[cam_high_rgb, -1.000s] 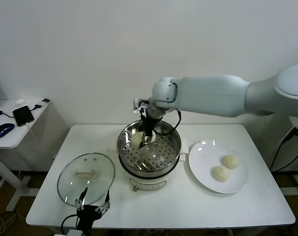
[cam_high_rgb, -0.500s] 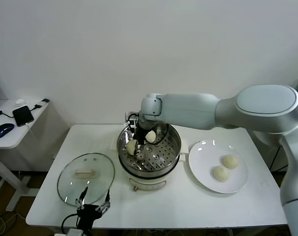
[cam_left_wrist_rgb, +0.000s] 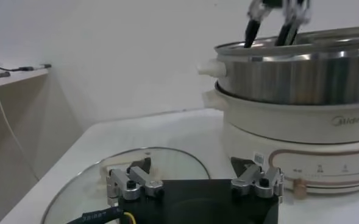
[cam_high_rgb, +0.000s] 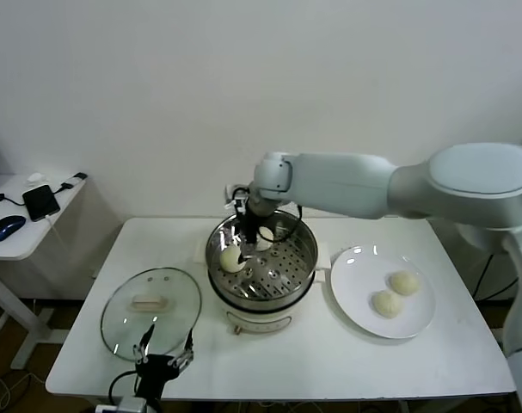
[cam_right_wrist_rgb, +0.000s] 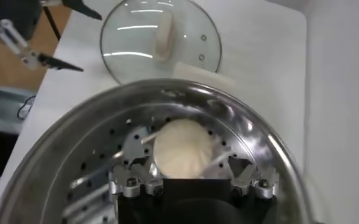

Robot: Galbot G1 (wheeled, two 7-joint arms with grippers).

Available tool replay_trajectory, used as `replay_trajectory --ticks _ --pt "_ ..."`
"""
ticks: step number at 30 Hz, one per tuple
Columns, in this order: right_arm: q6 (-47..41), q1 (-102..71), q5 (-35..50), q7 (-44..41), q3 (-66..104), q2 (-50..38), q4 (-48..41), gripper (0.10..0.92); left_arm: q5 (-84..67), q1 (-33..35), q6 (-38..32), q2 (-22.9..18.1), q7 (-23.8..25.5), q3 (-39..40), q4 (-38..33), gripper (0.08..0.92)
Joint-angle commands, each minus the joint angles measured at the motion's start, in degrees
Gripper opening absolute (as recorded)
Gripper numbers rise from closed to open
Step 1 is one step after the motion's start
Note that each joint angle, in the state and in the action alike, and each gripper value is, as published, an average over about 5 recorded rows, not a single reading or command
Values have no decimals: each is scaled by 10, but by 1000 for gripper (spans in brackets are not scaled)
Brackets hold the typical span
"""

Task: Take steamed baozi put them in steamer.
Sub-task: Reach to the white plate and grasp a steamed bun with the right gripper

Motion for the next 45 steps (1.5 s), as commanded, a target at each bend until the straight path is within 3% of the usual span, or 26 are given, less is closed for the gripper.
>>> replay_trajectory --ticks 1,7,15,23,45 --pt "71 179 -46 -118 -84 -225 104 823 -2 -2 1 0 0 0 0 823" --pt "72 196 -153 -105 -191 -376 206 823 -8 -8 1 1 0 -1 -1 823" --pt "63 -18 -290 -75 -90 -457 161 823 -10 -8 2 1 0 -6 1 823" --pt "50 -197 -335 -53 60 -423 81 823 -11 -5 2 -4 0 -12 0 823" --pt "32 -316 -357 13 162 -343 16 823 -13 -8 -1 2 0 -15 10 823"
